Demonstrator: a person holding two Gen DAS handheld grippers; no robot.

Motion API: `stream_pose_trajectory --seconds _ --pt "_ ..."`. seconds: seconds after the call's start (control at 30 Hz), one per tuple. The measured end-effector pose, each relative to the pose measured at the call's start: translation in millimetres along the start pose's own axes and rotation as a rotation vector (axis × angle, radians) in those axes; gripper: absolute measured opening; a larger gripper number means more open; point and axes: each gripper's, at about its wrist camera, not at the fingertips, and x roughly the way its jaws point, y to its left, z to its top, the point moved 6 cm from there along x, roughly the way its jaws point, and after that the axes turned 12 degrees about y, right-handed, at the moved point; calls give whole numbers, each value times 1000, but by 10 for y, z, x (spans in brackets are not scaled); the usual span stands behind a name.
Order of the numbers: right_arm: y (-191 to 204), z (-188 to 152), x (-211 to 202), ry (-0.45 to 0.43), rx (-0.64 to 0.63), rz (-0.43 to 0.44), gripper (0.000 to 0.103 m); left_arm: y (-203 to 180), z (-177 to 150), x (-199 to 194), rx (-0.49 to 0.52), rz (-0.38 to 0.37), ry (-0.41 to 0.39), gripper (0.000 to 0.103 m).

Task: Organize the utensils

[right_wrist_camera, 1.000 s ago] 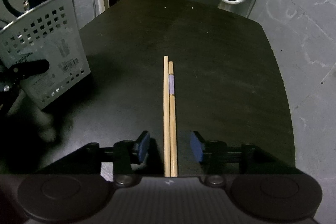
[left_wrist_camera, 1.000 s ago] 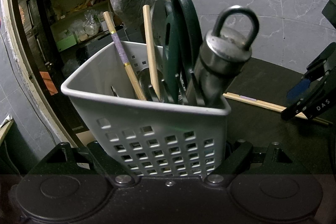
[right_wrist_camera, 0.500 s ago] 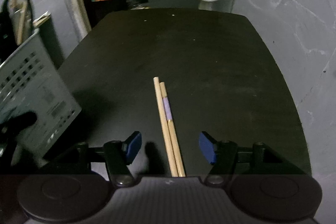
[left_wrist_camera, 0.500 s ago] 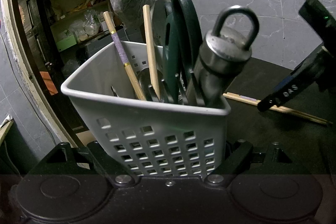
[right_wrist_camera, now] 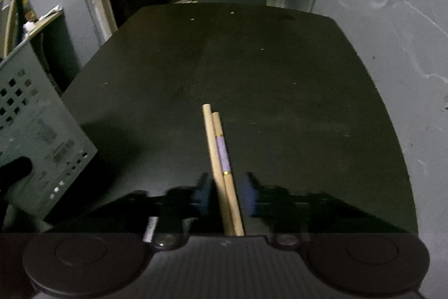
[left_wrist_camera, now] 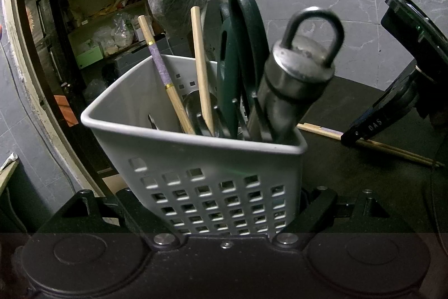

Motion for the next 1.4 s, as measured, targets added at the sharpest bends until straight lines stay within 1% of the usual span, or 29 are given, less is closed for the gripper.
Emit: stream_pose_trajectory --seconds 0.1,0.23,0.27,0.3,0.43,0.53,0.57,0.7,0.77,0.83,0.9,1.07,1.3,1.4 --pt "21 -3 -12 15 -19 6 15 0 0 1 0 0 0 88" --pt "0 43 -15 59 -26 29 16 0 0 1 1 0 0 88" --pt "-2 63 -13 72 -27 35 19 1 0 2 0 0 0 88" --pt "-2 82 -9 82 -28 42 24 -1 -1 1 0 -1 -1 88" --pt "5 160 25 100 -46 40 25 0 2 -1 0 1 0 88" --pt "2 198 33 119 -42 35 22 9 6 -9 -1 4 -2 88" --pt "6 197 33 122 -45 29 15 15 7 -16 -2 4 -3 88" --pt "23 219 48 134 -61 25 14 17 7 -18 -5 6 -4 88" --pt "2 224 49 131 -57 43 13 16 8 -18 -3 5 -4 88" --pt "-47 198 34 114 -34 84 13 19 10 -17 -3 5 -4 87" --pt "-99 171 -14 78 0 131 14 17 0 -20 -4 7 -4 87" --pt "-176 116 -140 -6 39 197 14 7 -25 -19 -2 6 -5 87" --pt "-279 89 -353 -148 100 265 14 11 -24 -18 -2 7 -6 87" --pt "-297 74 -467 -210 101 268 14 7 -24 -18 -2 7 -5 87"
